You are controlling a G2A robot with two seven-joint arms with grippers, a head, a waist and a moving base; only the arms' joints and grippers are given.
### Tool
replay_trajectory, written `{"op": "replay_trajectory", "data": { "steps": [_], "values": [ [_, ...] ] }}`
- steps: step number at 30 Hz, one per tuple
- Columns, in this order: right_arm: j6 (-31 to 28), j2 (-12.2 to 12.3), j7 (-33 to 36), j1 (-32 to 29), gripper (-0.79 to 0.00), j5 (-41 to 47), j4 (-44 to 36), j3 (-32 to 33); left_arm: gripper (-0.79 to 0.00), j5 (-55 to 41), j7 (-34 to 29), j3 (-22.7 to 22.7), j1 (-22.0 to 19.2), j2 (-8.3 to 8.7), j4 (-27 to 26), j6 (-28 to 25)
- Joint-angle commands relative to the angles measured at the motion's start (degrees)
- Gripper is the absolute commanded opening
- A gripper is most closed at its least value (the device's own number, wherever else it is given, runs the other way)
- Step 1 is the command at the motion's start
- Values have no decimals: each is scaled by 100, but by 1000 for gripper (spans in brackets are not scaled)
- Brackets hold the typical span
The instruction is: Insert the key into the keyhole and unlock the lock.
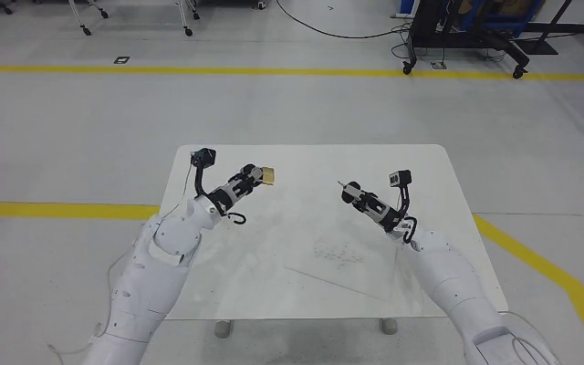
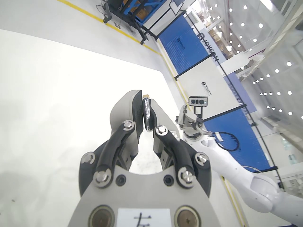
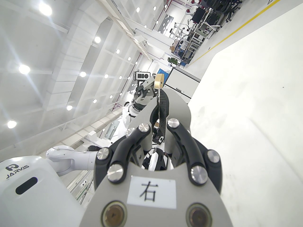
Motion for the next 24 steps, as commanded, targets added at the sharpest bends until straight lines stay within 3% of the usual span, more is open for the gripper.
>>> {"op": "replay_trajectory", "data": {
  "steps": [1, 5, 9, 17, 24],
  "values": [
    [25, -2, -30, -13, -785, -1, -16, -2, -785, -1760, -161, -14, -90, -47, 245, 251],
    [256, -85, -327, -121, -785, -149, -299, -212, -785, -3280, -139, 75, -483, -204, 1121, 826],
    [243, -257, -643, 28, -785, -325, -346, -571, -785, -4433, -343, 261, -923, -375, 1913, 1074],
    [73, -618, -1173, 476, -785, -670, -152, -1214, -785, -5034, -857, 487, -1354, -529, 2706, 913],
    [-586, -901, -1441, 664, -785, -542, -111, -1566, -785, -5128, -1283, 581, -1527, -581, 3034, 872]
  ]
}}
